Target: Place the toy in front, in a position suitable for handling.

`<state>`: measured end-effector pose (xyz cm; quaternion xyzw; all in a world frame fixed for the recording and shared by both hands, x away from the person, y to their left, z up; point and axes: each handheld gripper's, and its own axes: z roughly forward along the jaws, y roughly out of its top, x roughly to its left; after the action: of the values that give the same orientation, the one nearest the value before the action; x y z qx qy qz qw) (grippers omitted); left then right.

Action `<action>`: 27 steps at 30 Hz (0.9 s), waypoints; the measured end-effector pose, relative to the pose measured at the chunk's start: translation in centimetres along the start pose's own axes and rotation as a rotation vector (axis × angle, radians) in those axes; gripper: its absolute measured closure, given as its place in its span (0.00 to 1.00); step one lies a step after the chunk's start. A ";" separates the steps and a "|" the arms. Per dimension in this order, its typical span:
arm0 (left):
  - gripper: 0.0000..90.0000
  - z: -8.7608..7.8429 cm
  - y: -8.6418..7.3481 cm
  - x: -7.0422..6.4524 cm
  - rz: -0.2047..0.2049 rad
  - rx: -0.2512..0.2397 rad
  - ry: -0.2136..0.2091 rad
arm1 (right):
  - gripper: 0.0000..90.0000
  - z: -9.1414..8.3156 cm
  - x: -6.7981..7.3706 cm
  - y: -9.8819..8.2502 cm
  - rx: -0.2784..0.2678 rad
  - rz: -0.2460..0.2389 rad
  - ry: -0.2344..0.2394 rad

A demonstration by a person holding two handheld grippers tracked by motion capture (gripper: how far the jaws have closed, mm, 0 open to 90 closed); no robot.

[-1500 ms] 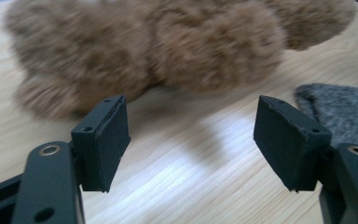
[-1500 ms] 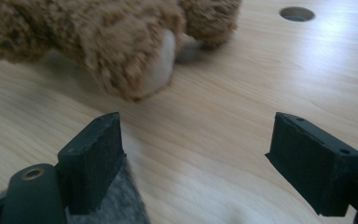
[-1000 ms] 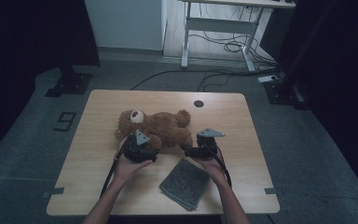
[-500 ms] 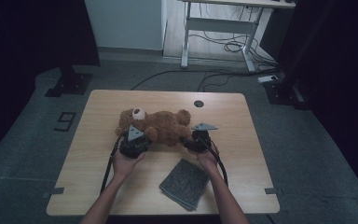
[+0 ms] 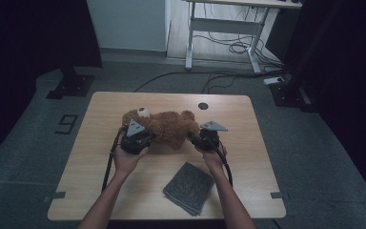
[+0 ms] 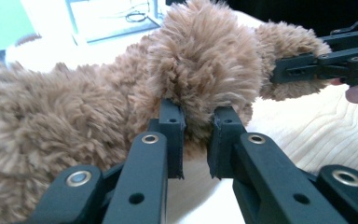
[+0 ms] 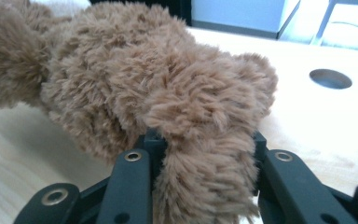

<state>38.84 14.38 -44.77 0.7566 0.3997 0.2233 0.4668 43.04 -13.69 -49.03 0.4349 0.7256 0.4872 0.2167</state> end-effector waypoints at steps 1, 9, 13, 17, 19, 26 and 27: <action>0.87 -0.1 0.2 0.0 0.004 -0.006 0.000 | 0.73 -0.2 -0.1 0.5 -0.013 0.001 -0.007; 0.89 -1.1 1.7 -0.9 0.040 -0.047 0.001 | 0.74 -2.0 -0.7 2.1 -0.103 0.018 -0.050; 0.89 -1.3 2.2 -1.4 0.040 -0.061 -0.015 | 0.75 -3.1 -0.8 2.9 -0.131 -0.007 -0.063; 0.89 -1.8 2.8 -2.1 0.052 -0.092 -0.023 | 0.75 -4.1 -0.9 3.5 -0.161 -0.022 -0.077; 0.89 -2.1 3.3 -2.6 0.066 -0.104 -0.030 | 0.75 -4.7 -1.1 3.6 -0.177 -0.020 -0.083; 0.89 -2.0 3.9 -4.4 0.095 -0.111 -0.062 | 0.75 -6.2 -2.3 2.9 -0.202 -0.007 -0.107; 0.89 -1.8 3.8 -4.6 0.098 -0.107 -0.068 | 0.75 -6.2 -2.3 2.9 -0.202 -0.007 -0.107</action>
<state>36.43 10.65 -40.38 0.7562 0.3338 0.2412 0.5085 40.88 -18.44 -43.98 0.4335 0.6617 0.5334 0.2995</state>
